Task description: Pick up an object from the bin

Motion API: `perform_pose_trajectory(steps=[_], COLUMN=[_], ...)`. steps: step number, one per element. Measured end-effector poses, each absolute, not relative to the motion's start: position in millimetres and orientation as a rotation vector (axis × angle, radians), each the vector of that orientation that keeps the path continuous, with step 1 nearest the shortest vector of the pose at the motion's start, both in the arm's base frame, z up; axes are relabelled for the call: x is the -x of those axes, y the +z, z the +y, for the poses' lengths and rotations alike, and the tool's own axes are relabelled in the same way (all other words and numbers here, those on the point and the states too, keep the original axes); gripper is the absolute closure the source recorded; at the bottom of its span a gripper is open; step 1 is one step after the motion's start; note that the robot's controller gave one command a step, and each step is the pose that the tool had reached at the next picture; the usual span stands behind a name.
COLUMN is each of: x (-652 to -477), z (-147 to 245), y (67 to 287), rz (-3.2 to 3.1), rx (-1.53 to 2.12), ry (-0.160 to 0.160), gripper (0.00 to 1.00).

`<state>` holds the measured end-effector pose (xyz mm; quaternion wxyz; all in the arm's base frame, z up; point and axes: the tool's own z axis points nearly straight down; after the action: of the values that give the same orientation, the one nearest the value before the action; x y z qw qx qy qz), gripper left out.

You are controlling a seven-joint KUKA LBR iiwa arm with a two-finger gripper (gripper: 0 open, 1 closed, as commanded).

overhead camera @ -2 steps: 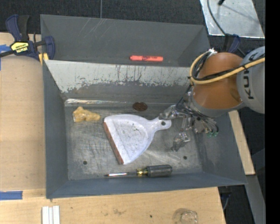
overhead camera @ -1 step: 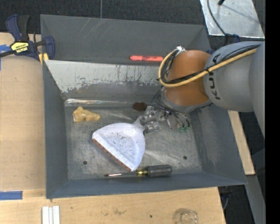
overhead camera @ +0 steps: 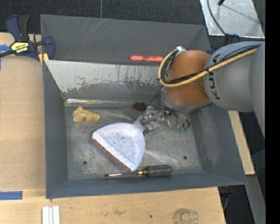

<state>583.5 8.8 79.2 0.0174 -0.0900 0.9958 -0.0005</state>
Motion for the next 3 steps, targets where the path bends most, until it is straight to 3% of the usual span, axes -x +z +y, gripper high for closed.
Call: perform_pose_trajectory(steps=[1, 2, 3], x=[-567.3, -566.2, -568.5], z=[-6, -10, 2], y=[111, 127, 158], rz=[3.13, 3.133, 3.106], rx=[0.282, 0.28, 0.398], ry=[0.002, 0.0, -0.001], gripper=[1.0, 1.0, 1.0])
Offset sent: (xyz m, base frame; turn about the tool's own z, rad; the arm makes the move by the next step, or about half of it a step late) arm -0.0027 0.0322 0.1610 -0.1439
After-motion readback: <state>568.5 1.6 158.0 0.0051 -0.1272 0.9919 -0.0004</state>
